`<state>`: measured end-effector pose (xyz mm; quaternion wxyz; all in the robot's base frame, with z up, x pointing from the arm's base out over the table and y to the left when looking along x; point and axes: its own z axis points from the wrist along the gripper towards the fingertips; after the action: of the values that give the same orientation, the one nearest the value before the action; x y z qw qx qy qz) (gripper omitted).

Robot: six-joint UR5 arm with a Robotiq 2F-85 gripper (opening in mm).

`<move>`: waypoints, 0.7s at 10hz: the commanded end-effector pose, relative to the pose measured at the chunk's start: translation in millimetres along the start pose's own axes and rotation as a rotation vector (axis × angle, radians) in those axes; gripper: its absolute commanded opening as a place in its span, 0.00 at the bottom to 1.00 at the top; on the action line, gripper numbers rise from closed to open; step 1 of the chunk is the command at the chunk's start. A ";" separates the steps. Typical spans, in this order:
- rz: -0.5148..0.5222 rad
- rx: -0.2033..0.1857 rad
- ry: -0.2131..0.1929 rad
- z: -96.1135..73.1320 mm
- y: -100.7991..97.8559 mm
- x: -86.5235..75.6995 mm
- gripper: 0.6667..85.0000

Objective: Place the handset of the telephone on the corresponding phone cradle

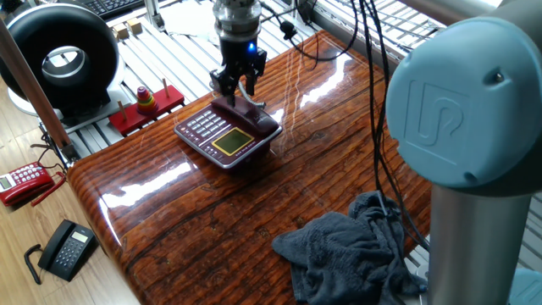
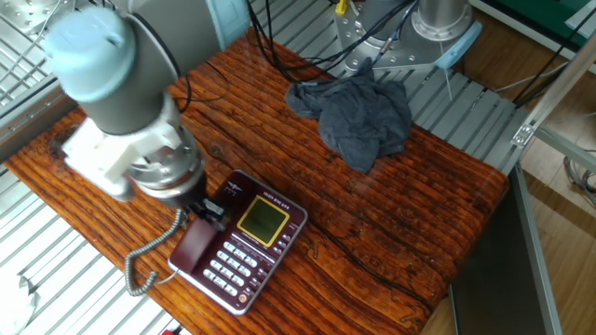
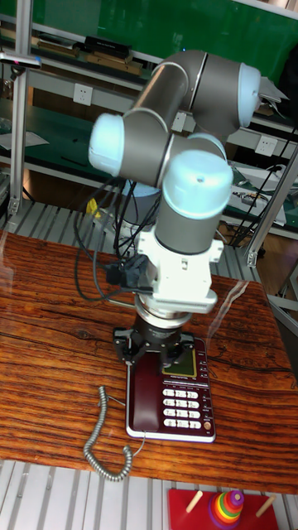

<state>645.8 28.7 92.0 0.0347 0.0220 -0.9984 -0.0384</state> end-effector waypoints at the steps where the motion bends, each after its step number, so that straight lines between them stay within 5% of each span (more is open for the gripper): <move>1: 0.046 0.022 0.007 -21.4 -28.1 -7.0 0.00; 7: 0.031 -0.008 -0.023 -22.8 -29.7 -19.4 0.00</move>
<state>662.6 -4.1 107.2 0.0312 0.0049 -0.9991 -0.0280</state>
